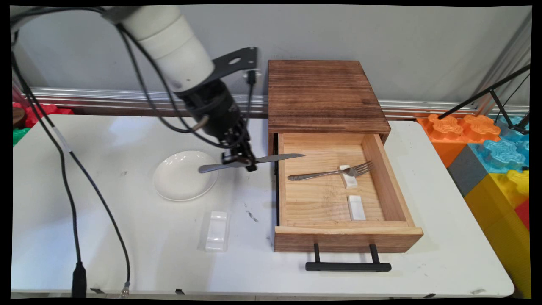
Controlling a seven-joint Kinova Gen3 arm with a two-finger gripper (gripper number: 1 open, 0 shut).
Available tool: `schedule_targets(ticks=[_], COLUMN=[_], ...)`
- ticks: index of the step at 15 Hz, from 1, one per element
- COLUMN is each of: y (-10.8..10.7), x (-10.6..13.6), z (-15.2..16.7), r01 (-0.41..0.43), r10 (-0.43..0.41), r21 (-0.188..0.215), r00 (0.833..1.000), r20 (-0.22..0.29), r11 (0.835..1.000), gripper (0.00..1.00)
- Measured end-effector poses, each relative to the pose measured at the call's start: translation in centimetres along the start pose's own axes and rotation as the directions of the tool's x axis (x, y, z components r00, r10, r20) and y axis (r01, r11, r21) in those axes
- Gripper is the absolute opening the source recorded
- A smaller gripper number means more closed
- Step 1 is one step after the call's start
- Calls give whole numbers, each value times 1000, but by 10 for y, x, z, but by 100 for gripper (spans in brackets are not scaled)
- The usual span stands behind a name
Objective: Place the picked object into the drawer
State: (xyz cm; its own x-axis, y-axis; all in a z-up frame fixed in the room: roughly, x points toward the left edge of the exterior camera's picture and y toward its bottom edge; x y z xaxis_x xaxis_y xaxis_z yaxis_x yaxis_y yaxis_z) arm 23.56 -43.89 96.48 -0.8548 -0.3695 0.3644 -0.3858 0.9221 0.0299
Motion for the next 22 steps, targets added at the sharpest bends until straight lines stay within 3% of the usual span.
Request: schedule_targets(ticks=[8, 22], y=[0, 3], x=[47, 95], z=[35, 96], r01=[23, 78], r10=[-21, -68], r21=[30, 57], r00=[998, 986], r20=[-62, -153], r11=[999, 995], gripper=[0, 0])
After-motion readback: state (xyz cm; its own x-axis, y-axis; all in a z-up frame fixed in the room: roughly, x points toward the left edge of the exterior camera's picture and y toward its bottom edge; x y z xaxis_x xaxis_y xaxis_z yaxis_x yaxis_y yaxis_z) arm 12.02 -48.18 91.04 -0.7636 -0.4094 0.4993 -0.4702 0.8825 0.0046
